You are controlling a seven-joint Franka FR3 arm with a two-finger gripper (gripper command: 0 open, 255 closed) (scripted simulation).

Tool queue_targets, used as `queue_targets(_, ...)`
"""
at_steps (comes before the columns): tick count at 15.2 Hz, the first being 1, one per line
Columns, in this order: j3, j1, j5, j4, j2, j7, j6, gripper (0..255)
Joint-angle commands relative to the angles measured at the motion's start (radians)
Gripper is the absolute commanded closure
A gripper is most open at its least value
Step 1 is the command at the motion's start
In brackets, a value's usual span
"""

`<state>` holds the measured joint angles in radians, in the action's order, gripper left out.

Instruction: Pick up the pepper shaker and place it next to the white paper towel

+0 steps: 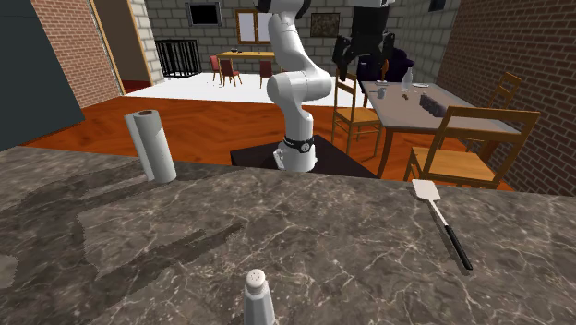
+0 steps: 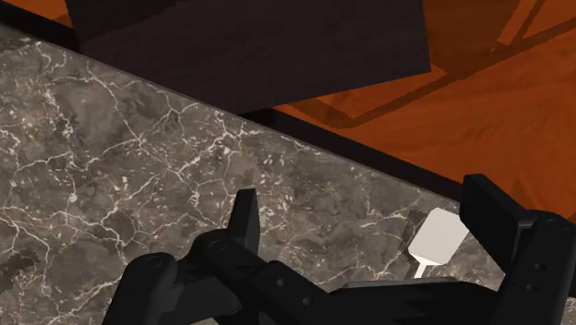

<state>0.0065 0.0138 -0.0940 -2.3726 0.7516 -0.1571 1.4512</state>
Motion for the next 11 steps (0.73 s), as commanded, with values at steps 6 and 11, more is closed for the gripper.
queue_targets(6,-0.069,-0.03,0.081,-0.021,-0.082,0.104,0.121,0)
queue_targets(11,-0.136,-0.057,0.145,-0.011,-0.192,0.2,0.245,0)
